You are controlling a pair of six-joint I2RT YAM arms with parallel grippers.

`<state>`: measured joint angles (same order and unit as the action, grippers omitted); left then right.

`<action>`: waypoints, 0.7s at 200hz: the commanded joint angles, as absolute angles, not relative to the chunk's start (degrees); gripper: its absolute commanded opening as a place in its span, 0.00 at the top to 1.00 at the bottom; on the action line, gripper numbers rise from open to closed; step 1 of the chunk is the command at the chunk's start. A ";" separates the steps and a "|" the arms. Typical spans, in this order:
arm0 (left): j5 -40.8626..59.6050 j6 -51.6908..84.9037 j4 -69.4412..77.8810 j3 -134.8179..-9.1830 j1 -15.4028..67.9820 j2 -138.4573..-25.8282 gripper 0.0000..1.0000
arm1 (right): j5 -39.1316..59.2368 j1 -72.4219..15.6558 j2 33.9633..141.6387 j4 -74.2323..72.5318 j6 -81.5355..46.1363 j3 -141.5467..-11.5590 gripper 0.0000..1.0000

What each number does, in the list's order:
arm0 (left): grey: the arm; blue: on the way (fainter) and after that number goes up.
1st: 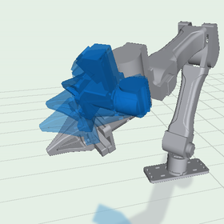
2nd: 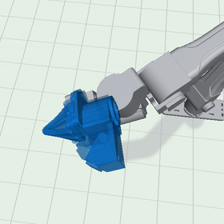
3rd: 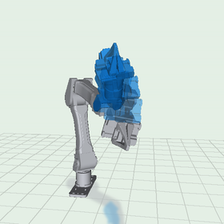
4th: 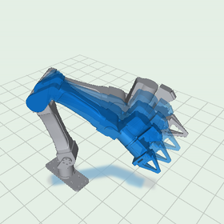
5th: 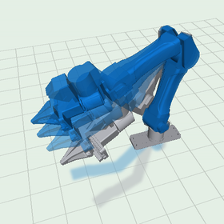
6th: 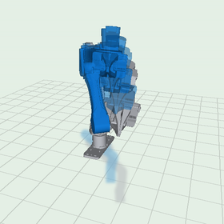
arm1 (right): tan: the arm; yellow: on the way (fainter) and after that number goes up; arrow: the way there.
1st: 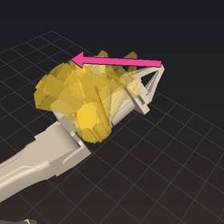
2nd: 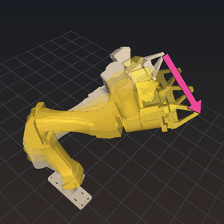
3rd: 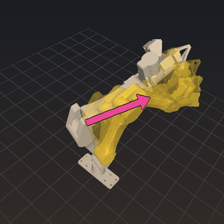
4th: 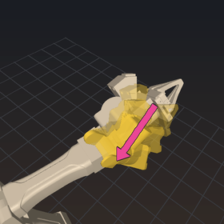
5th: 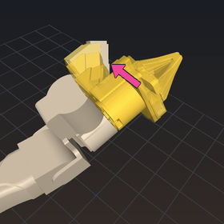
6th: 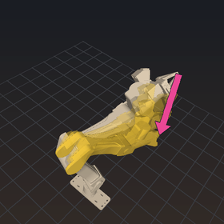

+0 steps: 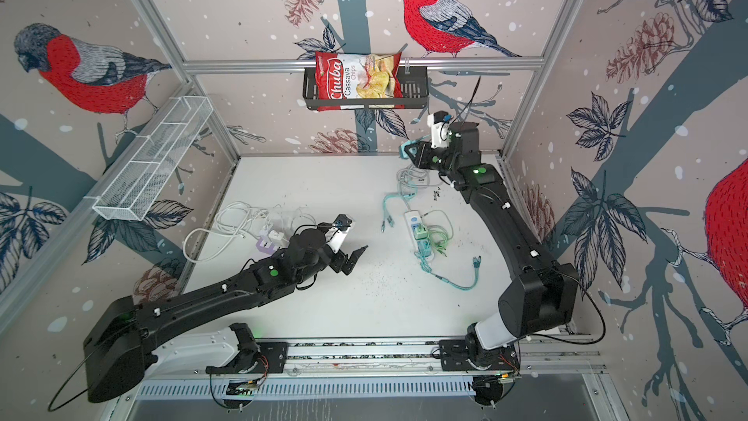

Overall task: Insert the plug
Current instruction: 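Carry the teal charger to the power strip with the right gripper while the left withdraws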

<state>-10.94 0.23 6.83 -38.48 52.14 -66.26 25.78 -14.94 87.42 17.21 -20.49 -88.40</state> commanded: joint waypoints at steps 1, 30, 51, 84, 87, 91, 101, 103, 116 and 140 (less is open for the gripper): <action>-14.64 1.41 11.01 -38.92 51.68 -67.14 0.03 | 23.36 -12.86 88.17 20.54 -18.41 -92.91 0.92; -16.82 2.50 12.46 -40.37 50.46 -70.76 0.03 | 18.63 -10.80 86.67 21.46 -18.31 -91.14 0.91; -15.56 3.14 14.73 -42.93 48.22 -75.46 0.03 | 18.81 -10.54 83.74 20.29 -19.14 -84.41 0.91; -8.16 3.10 16.81 -52.68 43.42 -87.89 0.03 | 15.60 -12.69 76.17 18.56 -21.62 -69.34 0.91; -7.83 2.84 16.79 -54.00 43.22 -89.71 0.03 | 15.22 -13.01 75.36 18.52 -21.86 -67.83 0.91; -7.54 2.45 16.60 -55.90 42.95 -91.58 0.03 | 14.73 -13.44 74.26 18.46 -22.17 -65.89 0.91; -5.72 0.92 15.66 -61.04 42.30 -97.19 0.03 | 13.47 -14.25 72.12 18.75 -23.07 -61.62 0.91; -5.39 0.58 15.41 -62.06 42.24 -97.82 0.04 | 13.17 -14.42 71.12 18.90 -23.26 -60.76 0.91; -2.61 -0.89 14.65 -68.57 41.97 -104.89 0.09 | 12.18 -15.19 66.98 20.59 -24.48 -56.23 0.91; 3.07 -1.69 14.22 -79.17 41.39 -115.63 0.16 | 11.22 -17.17 60.10 21.49 -27.34 -48.41 0.91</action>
